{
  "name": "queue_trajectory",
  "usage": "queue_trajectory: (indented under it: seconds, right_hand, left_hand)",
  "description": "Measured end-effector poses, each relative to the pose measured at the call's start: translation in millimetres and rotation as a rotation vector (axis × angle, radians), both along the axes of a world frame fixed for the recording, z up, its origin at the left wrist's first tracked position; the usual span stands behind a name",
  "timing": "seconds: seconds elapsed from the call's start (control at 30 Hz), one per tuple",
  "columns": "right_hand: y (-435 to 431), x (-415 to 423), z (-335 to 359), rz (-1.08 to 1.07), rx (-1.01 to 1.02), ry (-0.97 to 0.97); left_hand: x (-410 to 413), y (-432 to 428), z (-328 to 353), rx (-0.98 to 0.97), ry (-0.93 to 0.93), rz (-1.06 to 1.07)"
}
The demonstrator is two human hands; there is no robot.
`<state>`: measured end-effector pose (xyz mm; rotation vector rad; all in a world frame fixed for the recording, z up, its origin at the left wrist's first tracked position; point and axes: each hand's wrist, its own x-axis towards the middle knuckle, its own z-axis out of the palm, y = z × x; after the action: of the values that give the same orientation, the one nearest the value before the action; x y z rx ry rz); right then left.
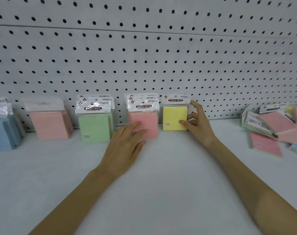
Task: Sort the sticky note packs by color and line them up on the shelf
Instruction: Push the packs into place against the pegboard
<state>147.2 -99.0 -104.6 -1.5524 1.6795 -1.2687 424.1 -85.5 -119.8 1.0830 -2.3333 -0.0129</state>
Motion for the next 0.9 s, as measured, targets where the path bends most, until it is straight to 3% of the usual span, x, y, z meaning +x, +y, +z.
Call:
queue_trajectory:
  seconds: [0.3, 0.9]
  right_hand:
    - [-9, -11, -6, -0.170, -0.041, -0.062]
    - [-2, -17, -2, -0.209, -0.073, -0.085]
  left_hand:
    - [0, 0, 2, -0.038, 0.005, 0.018]
    - [-9, 9, 12, -0.026, -0.152, 0.107]
